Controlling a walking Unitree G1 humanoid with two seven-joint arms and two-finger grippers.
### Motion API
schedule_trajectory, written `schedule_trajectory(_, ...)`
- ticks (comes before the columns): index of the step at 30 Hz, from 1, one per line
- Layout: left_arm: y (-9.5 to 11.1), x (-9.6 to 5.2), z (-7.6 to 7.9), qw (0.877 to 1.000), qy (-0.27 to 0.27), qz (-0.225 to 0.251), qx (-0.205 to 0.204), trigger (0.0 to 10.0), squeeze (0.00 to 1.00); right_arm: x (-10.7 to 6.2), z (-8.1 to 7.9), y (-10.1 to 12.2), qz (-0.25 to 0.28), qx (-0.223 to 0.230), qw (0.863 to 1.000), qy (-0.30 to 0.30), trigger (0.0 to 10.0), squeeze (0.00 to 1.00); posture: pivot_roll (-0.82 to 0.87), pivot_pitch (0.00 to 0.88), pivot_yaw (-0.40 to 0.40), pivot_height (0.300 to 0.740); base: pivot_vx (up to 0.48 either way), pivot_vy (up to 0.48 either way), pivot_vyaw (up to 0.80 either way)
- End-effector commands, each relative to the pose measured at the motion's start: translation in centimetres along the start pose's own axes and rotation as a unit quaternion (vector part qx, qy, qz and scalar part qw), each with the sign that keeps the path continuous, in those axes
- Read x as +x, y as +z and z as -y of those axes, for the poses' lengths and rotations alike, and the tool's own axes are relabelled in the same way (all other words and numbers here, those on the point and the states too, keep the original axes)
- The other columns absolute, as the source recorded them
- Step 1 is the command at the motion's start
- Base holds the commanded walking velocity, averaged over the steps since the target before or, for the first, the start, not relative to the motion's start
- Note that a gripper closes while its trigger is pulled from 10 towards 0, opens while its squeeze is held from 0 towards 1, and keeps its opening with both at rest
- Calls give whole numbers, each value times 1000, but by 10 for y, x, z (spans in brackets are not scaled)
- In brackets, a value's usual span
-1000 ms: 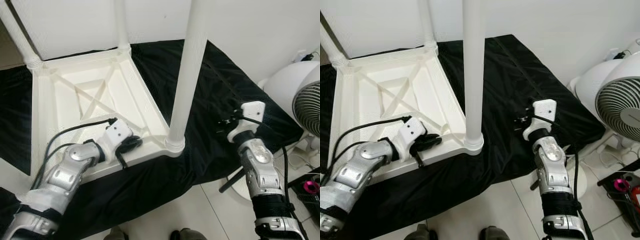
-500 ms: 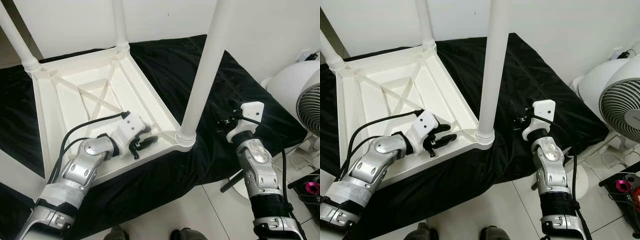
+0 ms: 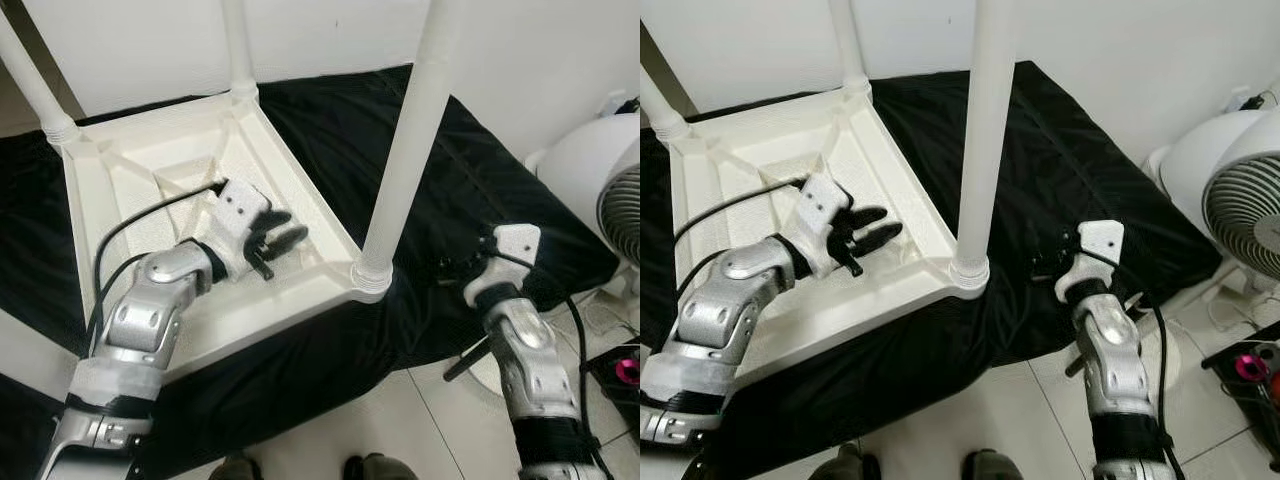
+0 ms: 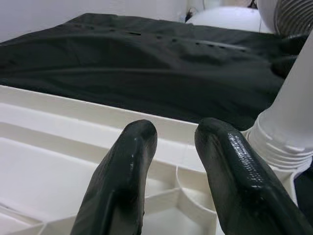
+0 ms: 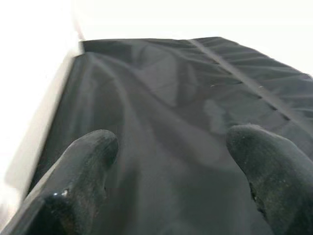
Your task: Building children table
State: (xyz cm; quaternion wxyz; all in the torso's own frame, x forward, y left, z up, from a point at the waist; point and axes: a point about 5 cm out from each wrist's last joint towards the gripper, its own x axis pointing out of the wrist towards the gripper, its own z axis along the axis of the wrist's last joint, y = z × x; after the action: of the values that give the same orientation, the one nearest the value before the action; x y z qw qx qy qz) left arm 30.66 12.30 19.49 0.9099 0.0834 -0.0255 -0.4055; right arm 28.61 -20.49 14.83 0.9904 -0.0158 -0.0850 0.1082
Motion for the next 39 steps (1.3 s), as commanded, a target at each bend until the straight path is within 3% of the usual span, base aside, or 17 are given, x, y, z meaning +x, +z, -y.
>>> schedule_trajectory(1,-6,-6,-9,994,105,-5,-19,10000,0,-5,0,2,-3,4,1000,30,10000,1000,-77,105,43,740,0,0,0)
schedule_trajectory(3,-7,-8,-10,994,105,-6,-14,10000,0,-14,3,4,-17,14,997,76,10000,1000,-80,105,37,740,0,0,0)
schedule_trajectory(4,-7,-10,-10,995,104,-4,-9,10000,0,-19,5,6,-26,20,994,102,10000,761,-80,105,37,740,0,0,0)
schedule_trajectory(5,-7,-10,-10,995,104,-4,-9,10000,0,-19,5,6,-26,20,994,102,10000,761,-80,105,37,740,0,0,0)
schedule_trajectory(6,-6,-11,-10,995,102,-2,0,10000,0,-23,7,8,-33,16,991,125,10000,0,-86,106,31,740,0,0,0)
schedule_trajectory(9,-6,-13,-7,996,84,-9,29,10000,0,-30,7,10,-50,11,983,175,10000,0,-89,105,29,740,0,0,0)
schedule_trajectory(10,-6,-13,-7,996,84,-9,29,10000,0,-30,7,10,-50,11,983,175,10000,0,-89,105,29,740,0,0,0)
schedule_trajectory(11,-7,-14,-3,998,65,-13,22,10000,0,-33,4,12,-61,5,975,212,10000,0,-92,103,32,740,0,0,0)
schedule_trajectory(13,-7,-14,-3,998,65,-13,22,10000,0,-33,4,12,-61,5,975,212,10000,0,-92,103,32,740,0,0,0)
schedule_trajectory(15,-4,-16,4,1000,26,-9,12,10000,0,-35,-6,17,-74,9,955,286,10000,0,-101,99,36,740,0,0,0)
schedule_trajectory(18,-2,-17,7,1000,5,-8,18,10000,0,-32,-13,20,-72,9,946,317,10000,0,-102,98,34,740,0,0,0)
schedule_trajectory(20,-2,-17,7,1000,5,-8,18,10000,0,-32,-13,20,-72,9,946,317,10000,0,-102,98,34,740,0,0,0)
schedule_trajectory(21,0,-16,12,1000,-19,-6,23,10000,0,-23,-19,20,-64,-1,941,331,10000,0,-96,92,28,740,0,0,0)
schedule_trajectory(25,1,-14,15,999,-33,-1,23,10000,0,-13,-24,20,-57,1,939,339,10000,0,-95,92,23,740,0,0,0)
schedule_trajectory(31,2,-8,19,999,-37,6,21,10000,0,0,-26,17,-52,2,941,333,10000,0,-97,97,10,740,0,0,0)
schedule_trajectory(37,-1,4,26,999,-42,20,7,10000,0,21,-33,15,-35,14,945,325,10000,0,-100,114,-1,740,0,0,0)
schedule_trajectory(39,0,16,31,999,-46,27,4,10000,0,33,-38,13,-34,20,944,327,10000,0,-106,122,-3,740,0,0,0)
